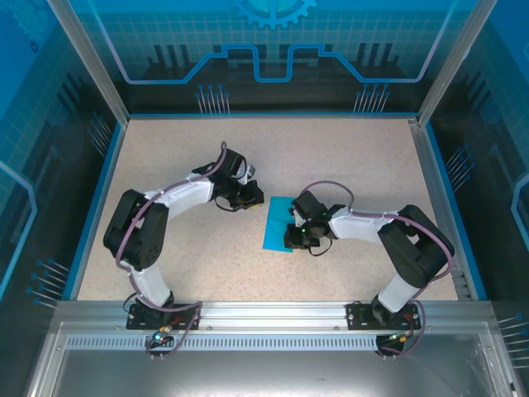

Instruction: Fold a paper plane with a square sheet of paper (pick it up from the middle)

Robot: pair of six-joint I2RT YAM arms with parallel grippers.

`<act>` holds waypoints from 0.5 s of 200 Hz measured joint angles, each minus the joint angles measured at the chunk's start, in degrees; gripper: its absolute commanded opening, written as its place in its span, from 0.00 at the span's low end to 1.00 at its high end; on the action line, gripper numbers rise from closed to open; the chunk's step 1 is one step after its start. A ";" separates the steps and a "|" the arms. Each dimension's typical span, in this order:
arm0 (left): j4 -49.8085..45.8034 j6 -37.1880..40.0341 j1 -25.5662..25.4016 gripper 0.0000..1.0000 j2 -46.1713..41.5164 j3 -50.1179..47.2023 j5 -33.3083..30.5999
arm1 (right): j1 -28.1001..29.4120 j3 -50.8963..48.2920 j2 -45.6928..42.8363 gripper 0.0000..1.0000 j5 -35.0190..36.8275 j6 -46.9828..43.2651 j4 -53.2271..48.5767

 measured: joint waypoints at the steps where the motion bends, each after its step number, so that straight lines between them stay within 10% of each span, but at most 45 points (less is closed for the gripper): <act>1: 0.28 -0.15 -0.20 0.12 -0.15 -0.15 0.09 | 0.00 0.00 0.00 0.12 -0.02 0.00 0.00; 100: 5.40 -3.72 -5.75 0.06 7.80 -3.21 1.70 | -0.09 0.02 0.00 0.12 -0.42 0.39 0.09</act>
